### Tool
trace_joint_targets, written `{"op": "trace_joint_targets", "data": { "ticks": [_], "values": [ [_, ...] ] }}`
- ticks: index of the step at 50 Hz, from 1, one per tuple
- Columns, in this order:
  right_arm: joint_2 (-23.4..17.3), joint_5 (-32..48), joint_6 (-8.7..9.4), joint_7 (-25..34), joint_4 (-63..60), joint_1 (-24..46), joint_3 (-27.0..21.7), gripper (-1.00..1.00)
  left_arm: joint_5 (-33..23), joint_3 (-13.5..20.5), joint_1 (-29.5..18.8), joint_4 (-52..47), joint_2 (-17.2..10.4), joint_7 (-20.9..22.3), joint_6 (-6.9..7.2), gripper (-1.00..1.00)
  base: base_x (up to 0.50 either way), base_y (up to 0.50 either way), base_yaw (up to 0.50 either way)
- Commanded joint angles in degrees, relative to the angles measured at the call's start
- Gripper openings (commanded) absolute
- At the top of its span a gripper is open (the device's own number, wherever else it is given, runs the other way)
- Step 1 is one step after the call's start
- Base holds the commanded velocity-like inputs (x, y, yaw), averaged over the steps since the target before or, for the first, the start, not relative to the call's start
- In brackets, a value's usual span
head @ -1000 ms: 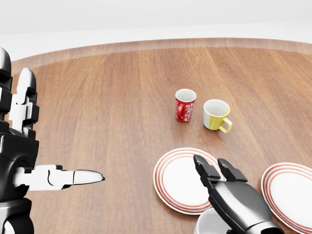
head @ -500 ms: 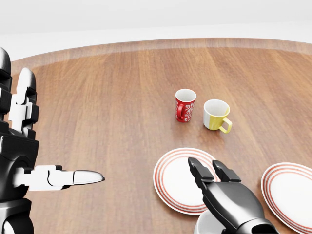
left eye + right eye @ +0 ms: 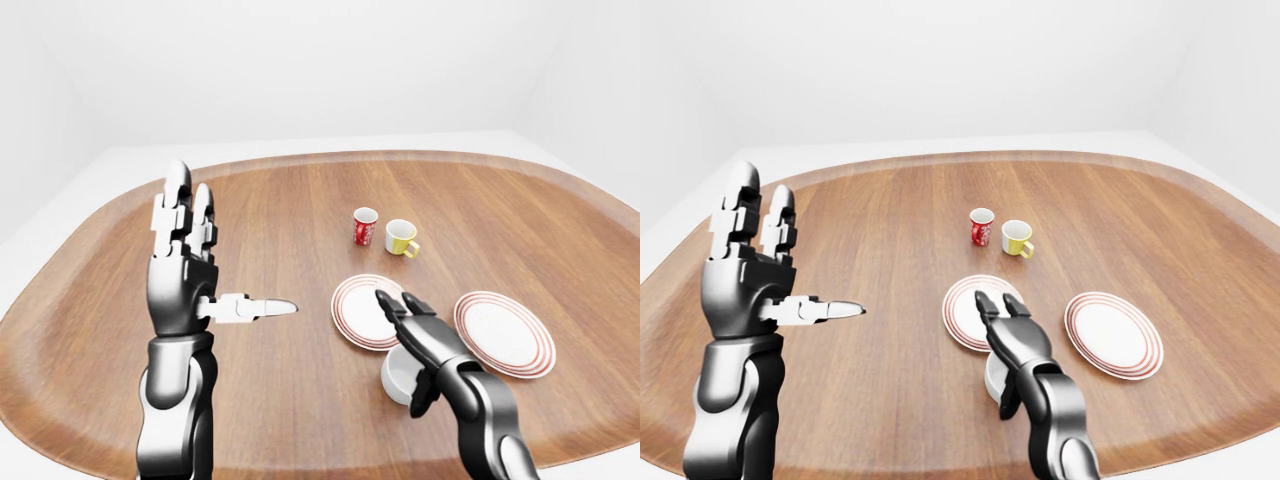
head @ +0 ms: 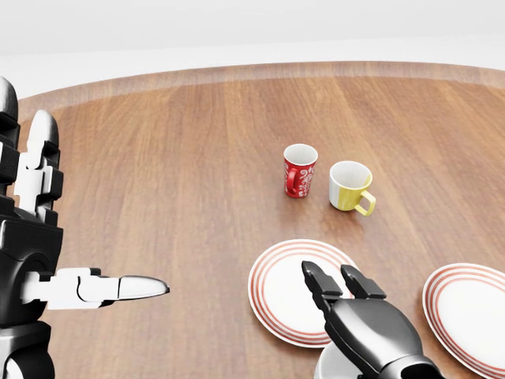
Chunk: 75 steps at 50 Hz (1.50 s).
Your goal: Put the white mug on the left plate.
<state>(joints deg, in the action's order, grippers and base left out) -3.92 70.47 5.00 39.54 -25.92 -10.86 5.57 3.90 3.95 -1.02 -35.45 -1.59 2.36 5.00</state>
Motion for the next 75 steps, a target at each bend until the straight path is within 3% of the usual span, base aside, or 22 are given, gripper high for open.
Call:
{"op": "trace_joint_targets", "data": {
  "ticks": [1, 20, 75],
  "values": [
    [0.08, 0.21, 0.00, -0.69, 1.12, 0.43, 0.15, 1.00, -0.03, -0.09, 0.01, -0.01, 0.04, -0.02, 0.00, 1.00, 0.00, 0.00, 0.00],
    [-0.06, -0.88, 0.00, -6.32, 6.96, 0.23, 1.91, 1.00, -0.13, -0.31, 0.07, -0.22, 0.05, 0.09, 0.00, 1.00, 0.00, 0.00, 0.00],
    [-0.88, -0.97, 0.00, -8.40, 13.47, 3.77, 0.43, 1.00, -0.12, -0.25, 0.04, -0.20, 0.05, 0.09, 0.00, 1.00, 0.00, 0.00, 0.00]
  ]
}}
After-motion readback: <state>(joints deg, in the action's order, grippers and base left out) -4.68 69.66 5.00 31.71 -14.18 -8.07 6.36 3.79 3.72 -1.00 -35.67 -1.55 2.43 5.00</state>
